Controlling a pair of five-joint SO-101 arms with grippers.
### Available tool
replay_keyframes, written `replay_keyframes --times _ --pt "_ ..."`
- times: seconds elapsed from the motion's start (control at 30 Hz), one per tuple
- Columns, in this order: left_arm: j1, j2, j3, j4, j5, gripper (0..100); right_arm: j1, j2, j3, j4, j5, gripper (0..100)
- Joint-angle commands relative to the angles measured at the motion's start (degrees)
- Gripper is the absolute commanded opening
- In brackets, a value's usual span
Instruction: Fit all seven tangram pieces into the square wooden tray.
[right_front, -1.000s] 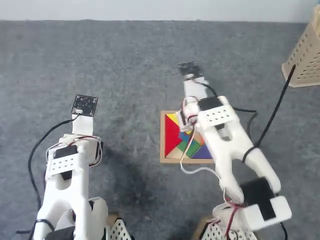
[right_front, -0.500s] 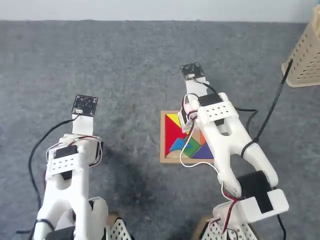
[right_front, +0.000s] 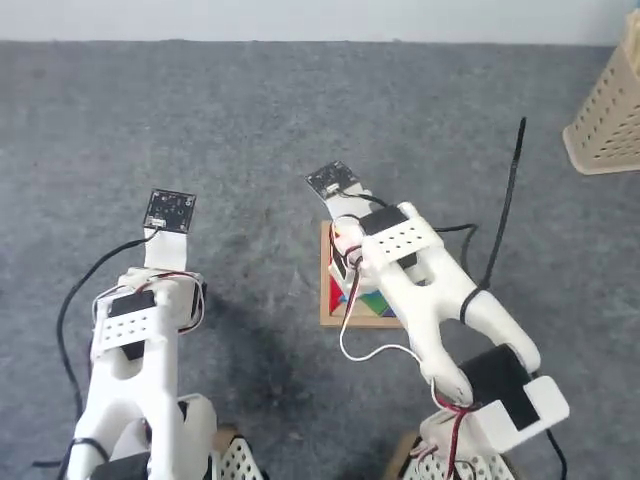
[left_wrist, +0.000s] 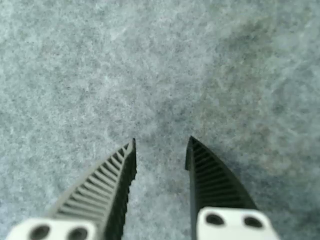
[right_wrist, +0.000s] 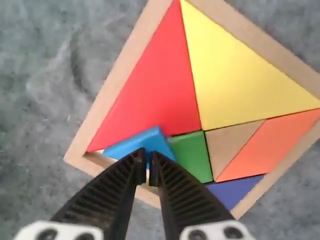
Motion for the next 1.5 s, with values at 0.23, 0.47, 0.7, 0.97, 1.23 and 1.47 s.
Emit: replay_keyframes --times 0.23,0.47,0.7,0.97,1.23,1.47 --pt "-0.35 -1.93 -0.22 -0.88 -0.62 15 -0.48 -1.45 1.32 -0.22 0.97 0.7" --pt "-0.35 -1.93 -0.22 -0.88 -0.62 15 -1.45 -1.54 1.32 1.63 0.97 0.7" --pt "-0.35 -1.93 -0.22 -0.88 -0.62 15 -4.09 -1.63 1.05 1.27 0.97 0.7" --pt "-0.35 -1.93 -0.22 -0.97 -0.62 15 -4.26 -6.29 2.20 0.48 0.97 0.7" --pt "-0.35 -1.93 -0.22 -0.97 -0.62 15 -4.00 -13.32 8.09 -5.14 0.62 0.7" --pt "-0.35 -1.93 -0.13 -0.97 -0.62 15 -2.42 -17.01 12.57 -14.64 0.70 0.7"
